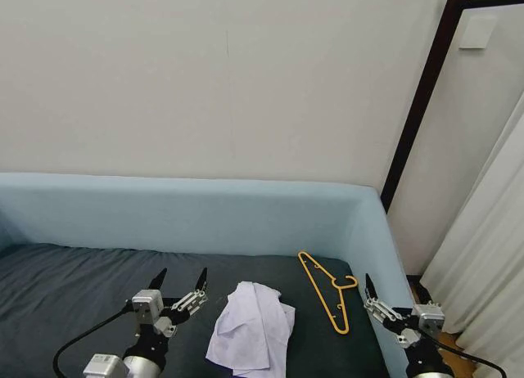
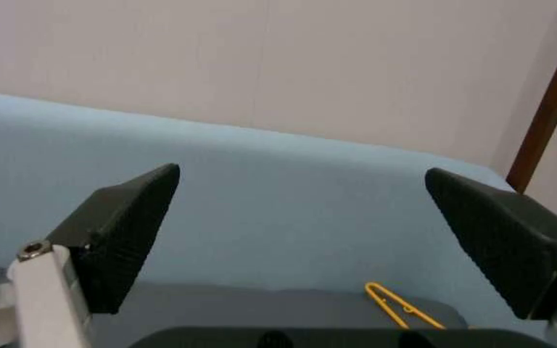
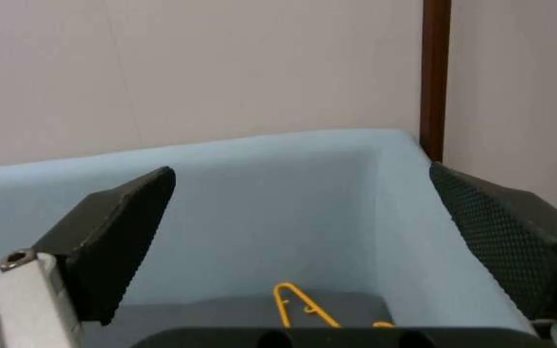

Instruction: Pick up the clothes from the sofa and hang them on the clothes hanger.

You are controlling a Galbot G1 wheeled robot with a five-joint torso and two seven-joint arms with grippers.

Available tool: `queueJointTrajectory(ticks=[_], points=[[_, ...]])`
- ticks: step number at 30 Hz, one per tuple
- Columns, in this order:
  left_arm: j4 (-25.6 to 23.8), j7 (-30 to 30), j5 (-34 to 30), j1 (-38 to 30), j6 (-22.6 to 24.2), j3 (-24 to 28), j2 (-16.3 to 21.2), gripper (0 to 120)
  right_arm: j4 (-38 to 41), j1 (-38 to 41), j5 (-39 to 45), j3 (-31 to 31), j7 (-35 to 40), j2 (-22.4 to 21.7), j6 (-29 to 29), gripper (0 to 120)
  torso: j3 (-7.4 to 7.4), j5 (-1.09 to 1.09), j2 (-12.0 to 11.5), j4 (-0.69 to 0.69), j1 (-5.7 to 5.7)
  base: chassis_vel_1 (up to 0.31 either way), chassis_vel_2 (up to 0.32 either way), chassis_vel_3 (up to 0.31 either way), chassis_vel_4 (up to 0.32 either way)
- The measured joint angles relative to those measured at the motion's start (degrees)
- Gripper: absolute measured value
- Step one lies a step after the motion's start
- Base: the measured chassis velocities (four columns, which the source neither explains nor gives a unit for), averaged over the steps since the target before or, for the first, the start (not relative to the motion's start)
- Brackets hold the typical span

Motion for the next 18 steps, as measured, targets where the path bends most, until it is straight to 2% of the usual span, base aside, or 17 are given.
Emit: queueJointTrajectory(ticks=[4, 7, 13, 18], points=[[-0.2, 1.0, 1.1, 0.7, -0.3, 0.0, 0.1, 100, 0.5, 0.0, 2.4, -0.5, 0.7, -0.2, -2.7, 100, 0.0, 0.01, 0.0, 0.0, 0.0, 0.0, 0.0, 0.0, 0.0], [0.3, 0.6, 1.1, 0.6, -0.1, 0.1, 0.1, 100, 2.8, -0.7, 10.5, -2.0, 5.6, -0.7, -8.7, 100, 0.0, 0.0, 0.0, 0.0, 0.0, 0.0, 0.0, 0.0, 0.0], [1.6, -0.9, -0.9, -0.2, -0.4, 1.7, 0.0, 100, 3.1, -1.9, 13.1, -1.5, 3.4, -0.6, -7.2, 100, 0.0, 0.01, 0.0, -0.01, 0.0, 0.0, 0.0, 0.0, 0.0], [1.7, -1.0, -2.5, -0.9, -0.3, 1.9, -0.2, 100, 6.4, -2.3, 19.8, -1.4, 4.4, -1.3, -9.4, 100, 0.0, 0.0, 0.0, -0.01, 0.0, 0.0, 0.0, 0.0, 0.0]])
